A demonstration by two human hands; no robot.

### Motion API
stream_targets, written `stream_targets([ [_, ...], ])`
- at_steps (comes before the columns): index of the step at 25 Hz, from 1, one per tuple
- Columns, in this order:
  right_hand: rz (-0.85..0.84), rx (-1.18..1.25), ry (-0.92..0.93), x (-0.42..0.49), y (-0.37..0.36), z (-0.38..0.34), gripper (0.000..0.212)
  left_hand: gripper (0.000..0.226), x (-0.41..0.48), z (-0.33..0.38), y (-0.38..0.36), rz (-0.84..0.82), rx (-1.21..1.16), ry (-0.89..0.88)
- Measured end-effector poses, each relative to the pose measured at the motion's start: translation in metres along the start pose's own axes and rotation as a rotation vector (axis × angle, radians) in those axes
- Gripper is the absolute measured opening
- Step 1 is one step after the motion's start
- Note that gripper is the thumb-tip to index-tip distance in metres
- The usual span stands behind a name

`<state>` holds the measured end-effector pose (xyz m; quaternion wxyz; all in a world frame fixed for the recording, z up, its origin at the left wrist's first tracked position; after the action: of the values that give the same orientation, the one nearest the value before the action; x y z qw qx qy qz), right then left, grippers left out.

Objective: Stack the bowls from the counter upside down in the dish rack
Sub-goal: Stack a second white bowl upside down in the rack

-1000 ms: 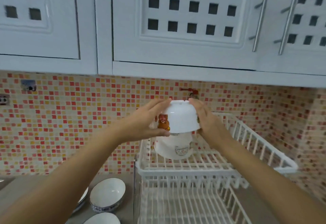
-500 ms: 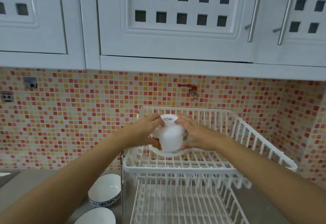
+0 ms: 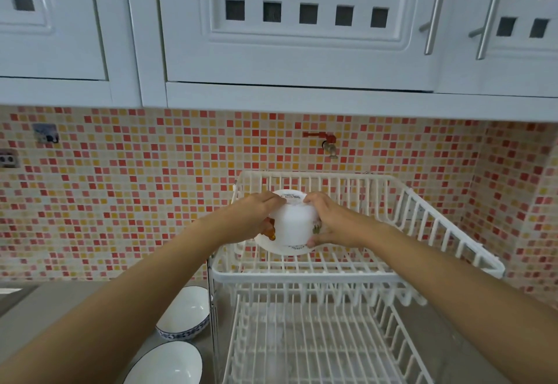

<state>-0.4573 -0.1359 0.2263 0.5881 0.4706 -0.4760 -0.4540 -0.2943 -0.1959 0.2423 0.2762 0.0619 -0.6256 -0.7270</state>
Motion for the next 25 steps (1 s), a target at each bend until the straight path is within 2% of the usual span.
stream_targets([
  [7, -0.004, -0.055, -0.028, -0.004, 0.009, 0.0, 0.102, 0.061, -0.003, -0.002, 0.006, -0.008, -0.018, 0.051],
  [11, 0.198, -0.092, -0.073, 0.009, 0.042, -0.023, 0.077, 0.053, -0.015, -0.011, 0.042, 0.156, 0.007, 0.105],
  [16, 0.332, -0.131, 0.044, 0.066, 0.074, -0.123, 0.063, 0.047, -0.065, -0.074, 0.085, 0.312, -0.01, 0.284],
  [21, 0.277, -0.137, 0.073, 0.128, 0.061, -0.22, 0.059, 0.05, -0.143, -0.165, 0.09, 0.27, 0.009, 0.527],
  [25, 0.087, -0.027, 0.055, 0.162, -0.012, -0.291, 0.057, 0.05, -0.211, -0.223, 0.061, 0.142, 0.02, 0.692],
])
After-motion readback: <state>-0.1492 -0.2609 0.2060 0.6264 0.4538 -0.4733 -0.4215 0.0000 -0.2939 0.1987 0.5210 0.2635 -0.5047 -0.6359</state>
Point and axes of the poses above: each hand's wrist, its own x-axis towards the middle knuckle, its own y-axis out of the back of the hand, z = x × y, the point moved 4 cm from there along x, towards the middle knuckle, and after that the axes turned 14 degrees about -x, right-handed, at the moved point
